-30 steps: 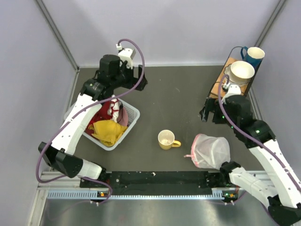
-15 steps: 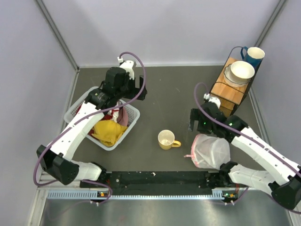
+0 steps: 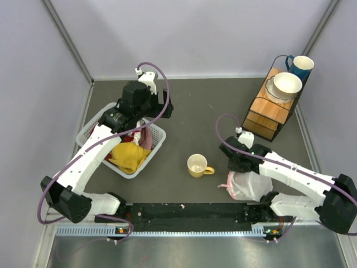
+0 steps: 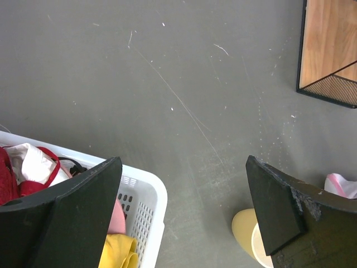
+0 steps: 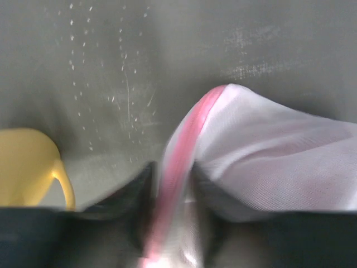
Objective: Unzip the laundry bag and remove the bra
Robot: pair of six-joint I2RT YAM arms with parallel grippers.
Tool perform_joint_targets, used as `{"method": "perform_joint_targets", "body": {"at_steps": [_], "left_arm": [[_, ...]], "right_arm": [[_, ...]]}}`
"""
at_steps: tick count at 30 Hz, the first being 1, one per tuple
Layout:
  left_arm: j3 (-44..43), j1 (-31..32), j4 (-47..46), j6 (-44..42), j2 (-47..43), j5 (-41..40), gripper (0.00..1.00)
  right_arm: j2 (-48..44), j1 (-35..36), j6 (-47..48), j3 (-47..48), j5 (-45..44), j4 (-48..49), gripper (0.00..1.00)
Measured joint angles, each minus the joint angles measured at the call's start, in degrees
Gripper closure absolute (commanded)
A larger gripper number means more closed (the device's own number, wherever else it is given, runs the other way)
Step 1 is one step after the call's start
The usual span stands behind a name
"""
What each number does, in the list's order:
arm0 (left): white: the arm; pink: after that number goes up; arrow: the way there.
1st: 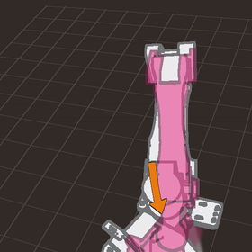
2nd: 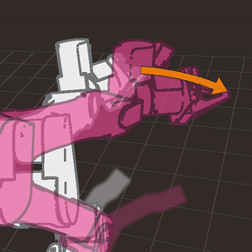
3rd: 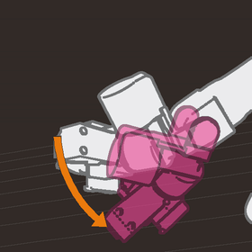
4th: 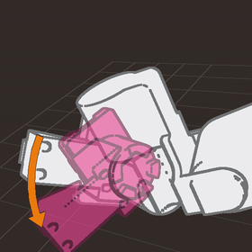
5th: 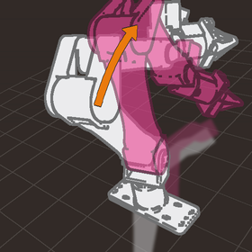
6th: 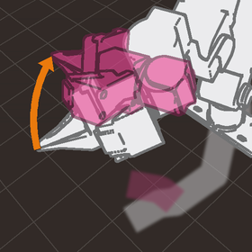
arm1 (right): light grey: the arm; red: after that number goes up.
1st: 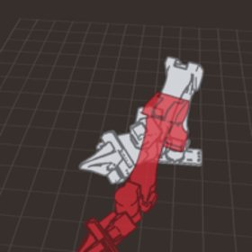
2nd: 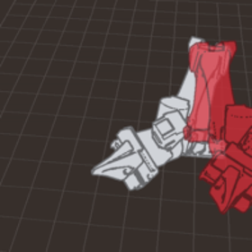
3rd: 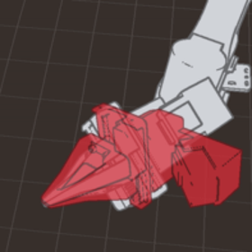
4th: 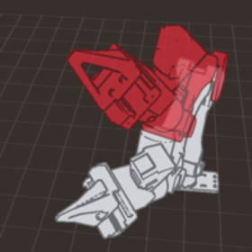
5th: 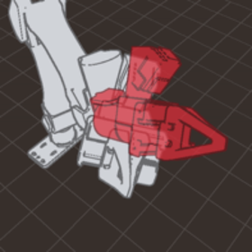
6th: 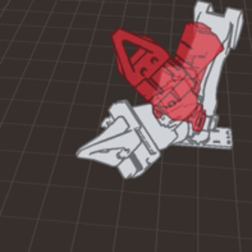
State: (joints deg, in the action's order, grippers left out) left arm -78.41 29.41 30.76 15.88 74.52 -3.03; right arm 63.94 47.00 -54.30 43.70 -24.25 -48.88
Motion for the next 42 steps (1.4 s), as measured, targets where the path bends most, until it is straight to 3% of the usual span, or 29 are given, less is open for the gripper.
{"method": "perform_joint_targets", "body": {"at_steps": [8,15,20,26,27,28,29,31,36,42], "left_arm": [[0.00,0.00,-0.76,0.44,0.00,0.46,0.01],[-1.44,0.00,0.96,-1.09,1.25,-1.86,0.01],[-4.98,-1.22,4.83,-2.03,2.80,-4.28,0.01],[-7.48,-8.02,7.13,-1.99,3.74,-3.41,0.01],[-7.34,-8.83,7.17,-1.95,3.58,-3.21,0.01],[-7.19,-9.16,7.21,-1.86,3.45,-3.04,0.01],[-6.95,-9.33,7.32,-1.79,3.23,-2.62,0.01],[-6.64,-9.29,7.41,-1.77,3.08,-1.60,0.01],[-5.79,-9.27,7.69,-1.84,3.48,4.55,0.01],[-3.80,-8.85,7.37,-0.94,5.64,12.52,0.01]], "right_arm": [[-3.91,0.09,-0.24,1.09,-1.46,-0.90,1.00],[-5.07,0.11,10.82,21.07,-2.80,0.31,1.00],[-6.29,0.11,19.85,29.62,2.54,18.49,1.00],[-3.91,-3.65,20.15,24.00,12.13,39.91,1.00],[-3.30,-5.88,18.25,20.61,14.27,43.65,0.86],[-2.56,-7.91,16.63,17.79,15.65,45.94,0.44],[-1.29,-10.67,14.56,14.25,17.94,48.74,0.31],[3.82,-15.78,11.26,9.09,22.34,50.97,0.19],[14.27,-19.26,9.77,7.98,28.87,45.86,0.14],[4.42,-17.70,13.35,8.79,27.02,40.48,0.20]]}}
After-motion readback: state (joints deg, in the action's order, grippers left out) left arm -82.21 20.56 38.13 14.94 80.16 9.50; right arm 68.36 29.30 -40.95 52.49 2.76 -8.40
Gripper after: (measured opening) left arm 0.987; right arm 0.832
